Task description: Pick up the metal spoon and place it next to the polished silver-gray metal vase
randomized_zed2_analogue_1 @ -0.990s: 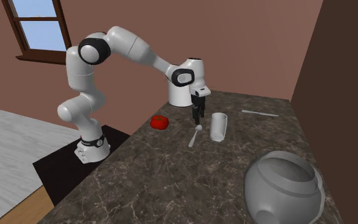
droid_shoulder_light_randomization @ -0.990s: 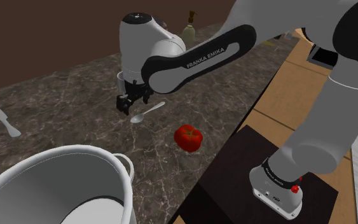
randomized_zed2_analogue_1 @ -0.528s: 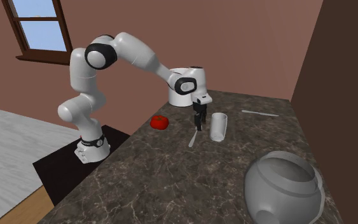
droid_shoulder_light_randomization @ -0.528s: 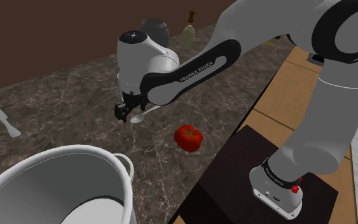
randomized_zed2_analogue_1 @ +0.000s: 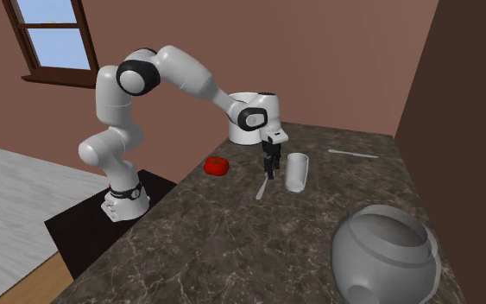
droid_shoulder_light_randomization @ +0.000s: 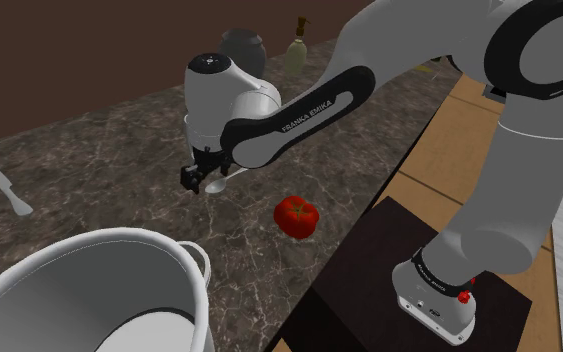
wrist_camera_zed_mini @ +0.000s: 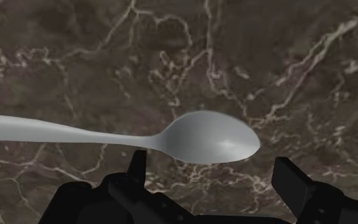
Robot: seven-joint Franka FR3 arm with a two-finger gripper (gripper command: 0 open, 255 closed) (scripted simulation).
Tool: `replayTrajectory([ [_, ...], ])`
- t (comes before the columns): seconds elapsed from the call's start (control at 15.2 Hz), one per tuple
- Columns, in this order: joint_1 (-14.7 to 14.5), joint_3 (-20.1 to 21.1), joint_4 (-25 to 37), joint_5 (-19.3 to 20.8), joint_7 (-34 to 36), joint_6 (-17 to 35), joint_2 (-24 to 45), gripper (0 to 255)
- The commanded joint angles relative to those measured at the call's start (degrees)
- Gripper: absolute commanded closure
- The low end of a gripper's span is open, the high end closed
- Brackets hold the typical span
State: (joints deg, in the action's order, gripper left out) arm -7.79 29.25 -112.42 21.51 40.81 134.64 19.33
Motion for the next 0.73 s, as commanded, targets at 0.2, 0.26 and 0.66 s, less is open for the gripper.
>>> replayTrajectory([
  [0.2,0.0,0.0,0.0,0.0,0.0,0.0,0.0,255],
  [0.26,0.0,0.0,0.0,0.0,0.0,0.0,0.0,255],
  [0.66,0.0,0.0,0.0,0.01,0.0,0.01,0.01,255],
])
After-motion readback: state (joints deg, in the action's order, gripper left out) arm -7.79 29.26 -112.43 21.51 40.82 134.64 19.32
